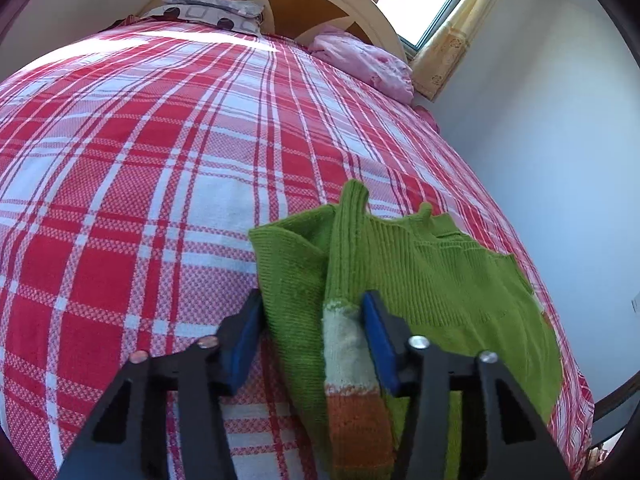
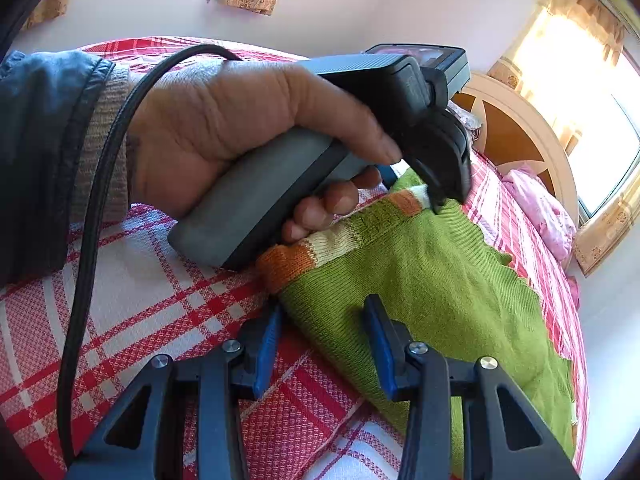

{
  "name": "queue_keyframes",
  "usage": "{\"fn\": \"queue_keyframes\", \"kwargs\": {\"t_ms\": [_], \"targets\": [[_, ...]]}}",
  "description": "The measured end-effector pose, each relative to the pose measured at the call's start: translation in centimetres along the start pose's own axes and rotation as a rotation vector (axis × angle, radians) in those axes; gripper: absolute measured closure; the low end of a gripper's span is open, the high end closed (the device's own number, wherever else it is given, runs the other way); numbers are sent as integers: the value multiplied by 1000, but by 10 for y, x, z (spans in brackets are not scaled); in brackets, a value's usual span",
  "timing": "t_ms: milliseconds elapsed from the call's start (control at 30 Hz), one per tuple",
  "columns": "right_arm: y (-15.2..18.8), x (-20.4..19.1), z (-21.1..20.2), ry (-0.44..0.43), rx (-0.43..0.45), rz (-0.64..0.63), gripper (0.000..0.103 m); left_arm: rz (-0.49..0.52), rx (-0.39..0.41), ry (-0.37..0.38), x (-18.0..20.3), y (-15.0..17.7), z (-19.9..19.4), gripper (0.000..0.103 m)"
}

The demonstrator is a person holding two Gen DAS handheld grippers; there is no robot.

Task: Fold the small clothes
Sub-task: 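Grasp the striped side edge with the left tool while the right tool holds the sweater, then lift the striped edge with the left tool and fold it over the sweater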

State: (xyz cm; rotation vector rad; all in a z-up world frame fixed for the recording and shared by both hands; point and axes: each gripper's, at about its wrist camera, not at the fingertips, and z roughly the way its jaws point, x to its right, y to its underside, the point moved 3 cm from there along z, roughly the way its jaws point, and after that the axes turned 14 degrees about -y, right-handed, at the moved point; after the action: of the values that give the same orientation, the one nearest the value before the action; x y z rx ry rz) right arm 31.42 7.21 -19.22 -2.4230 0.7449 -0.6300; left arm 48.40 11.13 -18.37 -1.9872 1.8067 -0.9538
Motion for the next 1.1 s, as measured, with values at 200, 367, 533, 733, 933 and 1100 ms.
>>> {"fn": "queue_keyframes", "kwargs": {"t_ms": [200,367,533,733,933,1100], "targets": [[-1,-3,-1,-11,-2,9,85,2,19,11,0,1,-2,88],[-1,2,-3,-28,5,40,91,22,43,-19,3,2,-6,89],[-2,0,-4,-25,5,39,92,35,54,-30,4,3,-7,89],[-2,10,-1,-32,3,43,92,48,57,-43,6,2,-6,90],[-3,32,-7,-96,39,110,96,103,64,-109,17,-1,-10,91],[-3,38,-18,-104,82,132,96,135,84,-134,26,-7,-20,91]]}}
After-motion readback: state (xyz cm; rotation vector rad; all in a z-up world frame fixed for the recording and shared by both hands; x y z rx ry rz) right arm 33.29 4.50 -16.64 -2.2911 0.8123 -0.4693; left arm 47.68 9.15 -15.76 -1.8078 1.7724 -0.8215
